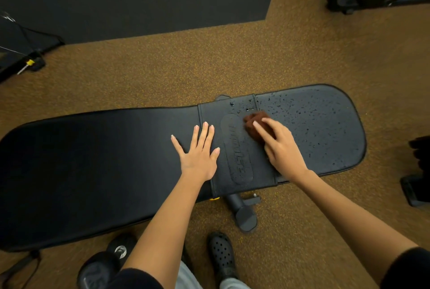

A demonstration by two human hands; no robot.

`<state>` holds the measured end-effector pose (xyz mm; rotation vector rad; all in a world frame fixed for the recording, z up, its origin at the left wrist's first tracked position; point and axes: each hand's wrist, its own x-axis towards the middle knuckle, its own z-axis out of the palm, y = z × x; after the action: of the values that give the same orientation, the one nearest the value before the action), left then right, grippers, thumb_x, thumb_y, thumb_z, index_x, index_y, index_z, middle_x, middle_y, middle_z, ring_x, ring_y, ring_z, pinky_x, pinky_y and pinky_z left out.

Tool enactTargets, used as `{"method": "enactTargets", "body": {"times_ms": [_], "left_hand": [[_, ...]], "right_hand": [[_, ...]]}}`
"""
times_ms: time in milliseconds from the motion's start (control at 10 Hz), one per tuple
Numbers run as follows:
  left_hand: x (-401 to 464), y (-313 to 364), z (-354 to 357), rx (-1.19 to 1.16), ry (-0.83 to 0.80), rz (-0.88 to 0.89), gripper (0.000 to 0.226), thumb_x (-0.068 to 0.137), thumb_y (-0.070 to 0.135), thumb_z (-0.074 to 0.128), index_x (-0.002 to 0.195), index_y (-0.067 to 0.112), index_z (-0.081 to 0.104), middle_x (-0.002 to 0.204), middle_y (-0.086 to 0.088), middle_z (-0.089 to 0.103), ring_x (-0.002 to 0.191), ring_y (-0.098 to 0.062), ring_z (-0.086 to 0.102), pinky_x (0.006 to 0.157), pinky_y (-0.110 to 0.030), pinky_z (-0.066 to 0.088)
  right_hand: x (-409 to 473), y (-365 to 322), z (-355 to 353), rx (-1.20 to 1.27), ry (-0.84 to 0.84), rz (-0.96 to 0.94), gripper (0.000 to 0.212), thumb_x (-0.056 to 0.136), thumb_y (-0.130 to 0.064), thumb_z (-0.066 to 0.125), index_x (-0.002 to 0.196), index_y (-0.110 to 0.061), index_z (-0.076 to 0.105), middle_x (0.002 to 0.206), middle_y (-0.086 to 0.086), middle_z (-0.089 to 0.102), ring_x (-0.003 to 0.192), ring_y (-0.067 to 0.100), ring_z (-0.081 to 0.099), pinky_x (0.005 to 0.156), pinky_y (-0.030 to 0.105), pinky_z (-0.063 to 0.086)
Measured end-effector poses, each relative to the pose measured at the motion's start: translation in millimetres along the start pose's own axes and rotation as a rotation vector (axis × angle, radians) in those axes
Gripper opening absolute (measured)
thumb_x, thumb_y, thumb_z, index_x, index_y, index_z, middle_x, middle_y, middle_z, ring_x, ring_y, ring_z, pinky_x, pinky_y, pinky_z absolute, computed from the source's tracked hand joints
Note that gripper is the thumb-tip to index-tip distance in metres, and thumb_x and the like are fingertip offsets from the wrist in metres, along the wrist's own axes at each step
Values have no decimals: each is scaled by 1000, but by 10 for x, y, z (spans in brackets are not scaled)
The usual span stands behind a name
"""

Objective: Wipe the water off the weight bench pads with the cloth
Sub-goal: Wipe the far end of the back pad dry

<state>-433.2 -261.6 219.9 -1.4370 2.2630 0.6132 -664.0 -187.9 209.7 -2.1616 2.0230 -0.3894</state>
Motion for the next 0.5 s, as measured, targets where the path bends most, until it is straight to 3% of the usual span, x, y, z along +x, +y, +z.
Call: {"method": "enactTargets", "body": {"times_ms": [100,200,300,400,500], "left_hand": [[7,0,1,2,0,-1,58,101,47,8,146,27,-24,154,9,-29,142,-14,-26,103,-70,-16],[11,9,2,-4,-5,-6,58,101,46,8,146,27,-24,154,9,-29,142,-14,-26,103,-70,-16],[12,14,1,-1,-6,-10,58,101,46,8,146,27,-25,154,8,-30,142,-14,-27,102,-70,-17],[4,13,8,2,0,-11,58,101,45,9,146,27,-24,154,8,-29,142,-14,-26,102,-69,-17],[6,10,15,-5,8,-11,58,101,46,9,146,27,-24,154,8,-29,142,-14,-26,103,-70,-16]], "right_hand": [[289,68,62,104,85,188,55,90,5,47,144,-4,42,146,25,36,134,40,36,112,49,31],[600,40,159,202,107,215,51,94,4,45,144,-4,41,152,21,32,140,37,31,116,46,27],[806,-20,237,219,107,231,47,95,3,44,142,-3,44,153,19,33,141,37,30,116,51,24],[762,-48,232,177,63,159,50,94,7,45,143,-4,44,153,15,34,143,37,26,118,52,19],[590,-22,184,119,-22,-37,54,91,9,46,143,-6,44,153,10,37,144,33,25,120,47,15]]}}
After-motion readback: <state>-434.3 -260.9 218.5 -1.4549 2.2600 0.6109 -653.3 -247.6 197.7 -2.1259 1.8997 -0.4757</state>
